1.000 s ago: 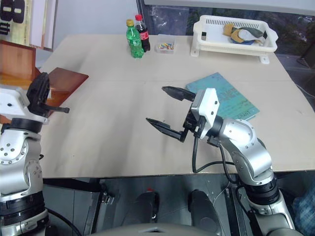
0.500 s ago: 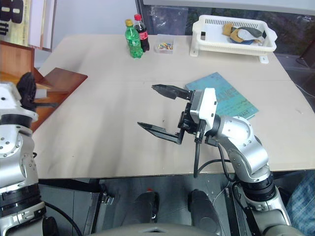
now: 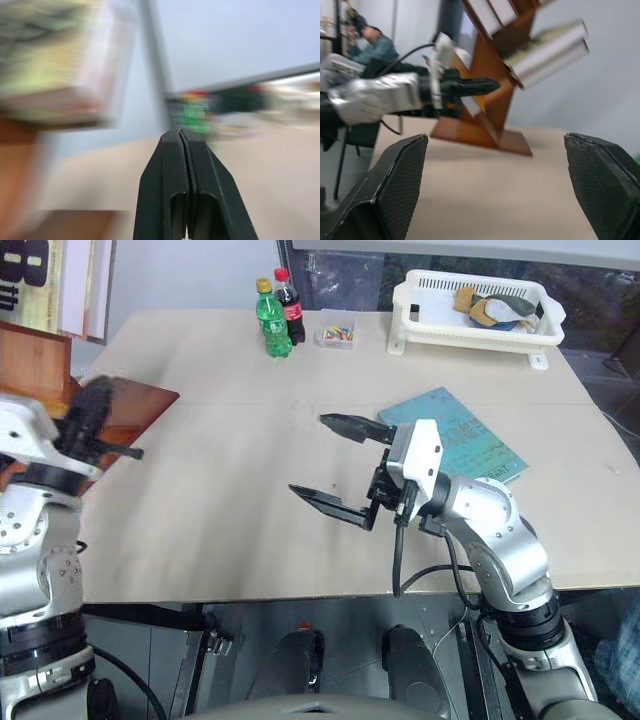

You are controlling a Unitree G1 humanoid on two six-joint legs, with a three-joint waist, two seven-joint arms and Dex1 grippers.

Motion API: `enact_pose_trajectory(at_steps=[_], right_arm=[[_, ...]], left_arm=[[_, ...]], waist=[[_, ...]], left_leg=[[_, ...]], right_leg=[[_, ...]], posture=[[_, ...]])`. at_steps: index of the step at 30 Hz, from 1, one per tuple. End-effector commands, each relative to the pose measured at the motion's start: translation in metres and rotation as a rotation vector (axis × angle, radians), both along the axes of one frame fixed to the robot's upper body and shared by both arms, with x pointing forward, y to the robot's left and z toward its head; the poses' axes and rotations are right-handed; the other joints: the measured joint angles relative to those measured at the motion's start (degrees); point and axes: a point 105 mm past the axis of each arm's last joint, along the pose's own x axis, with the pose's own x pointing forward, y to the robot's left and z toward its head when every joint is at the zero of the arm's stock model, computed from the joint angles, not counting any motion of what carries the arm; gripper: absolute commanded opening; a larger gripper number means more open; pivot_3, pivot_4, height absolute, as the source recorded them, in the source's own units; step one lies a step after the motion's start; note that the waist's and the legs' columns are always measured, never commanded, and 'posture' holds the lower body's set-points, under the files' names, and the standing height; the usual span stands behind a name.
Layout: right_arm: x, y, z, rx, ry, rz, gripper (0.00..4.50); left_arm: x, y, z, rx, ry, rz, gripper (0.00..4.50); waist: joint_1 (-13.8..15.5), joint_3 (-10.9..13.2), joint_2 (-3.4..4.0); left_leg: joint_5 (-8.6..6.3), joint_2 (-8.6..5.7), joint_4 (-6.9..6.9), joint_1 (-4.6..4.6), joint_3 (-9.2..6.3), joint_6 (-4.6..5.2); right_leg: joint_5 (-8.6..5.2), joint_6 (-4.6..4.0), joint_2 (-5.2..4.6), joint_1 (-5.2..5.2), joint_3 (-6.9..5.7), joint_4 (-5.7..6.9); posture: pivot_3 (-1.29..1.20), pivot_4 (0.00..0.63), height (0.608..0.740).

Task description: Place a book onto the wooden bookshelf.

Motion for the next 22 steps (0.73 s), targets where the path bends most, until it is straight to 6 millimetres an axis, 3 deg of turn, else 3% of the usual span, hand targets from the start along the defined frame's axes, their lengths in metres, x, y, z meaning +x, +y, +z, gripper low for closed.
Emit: enact_pose_trajectory(at_steps=[1,4,9,13,17,22], right_arm=[[0.009,-0.020,-0.004,-0.051,0.008,-0.155,4.50],[0.036,-0.051,-0.023,-0.139,0.065,-0.396,4.50],[0.034,-0.096,-0.039,-0.233,0.146,-0.565,4.50],[0.008,-0.120,-0.047,-0.298,0.210,-0.600,4.50],[-0.027,-0.168,-0.047,-0.383,0.261,-0.748,4.50],[-0.048,-0.187,-0.046,-0.432,0.304,-0.789,4.50]], left_arm=[[-0.008,-0.033,-0.024,-0.011,0.142,-0.186,0.86],[-0.009,-0.045,-0.041,-0.018,0.230,-0.260,2.20],[-0.012,-0.053,-0.055,-0.018,0.325,-0.340,4.40],[-0.017,-0.043,-0.062,0.044,0.367,-0.318,4.46],[-0.036,-0.020,-0.069,0.051,0.481,-0.340,4.46],[-0.035,-0.001,-0.063,0.076,0.487,-0.298,4.46]], waist=[[0.05,0.00,0.00],[0.07,0.01,0.00],[0.16,0.02,0.02],[0.17,0.04,0.06],[0.09,0.03,0.06],[0.19,0.03,0.06]], left_leg=[[-0.01,-0.01,-0.01,-0.01,-0.01,-0.01],[-0.01,-0.03,-0.02,-0.01,-0.03,0.00],[0.00,-0.02,-0.01,0.01,-0.02,0.00],[-0.01,-0.02,-0.06,-0.04,0.00,0.01],[-0.02,0.02,-0.18,-0.10,0.01,0.02],[-0.03,0.06,-0.10,-0.02,0.08,0.02]], right_leg=[[0.00,0.00,0.00,0.00,0.00,-0.01],[-0.05,-0.07,0.03,-0.01,-0.03,-0.02],[-0.15,-0.20,0.07,0.00,-0.01,-0.03],[-0.16,-0.18,0.07,-0.01,0.02,-0.14],[-0.25,-0.02,0.09,-0.02,0.00,-0.30],[-0.30,0.06,0.08,0.06,0.02,-0.42]], posture=[[0.00,0.150,0.740],[0.00,0.150,0.740],[0.00,0.150,0.740],[0.00,0.150,0.740],[0.00,0.150,0.740],[0.00,0.150,0.740]])
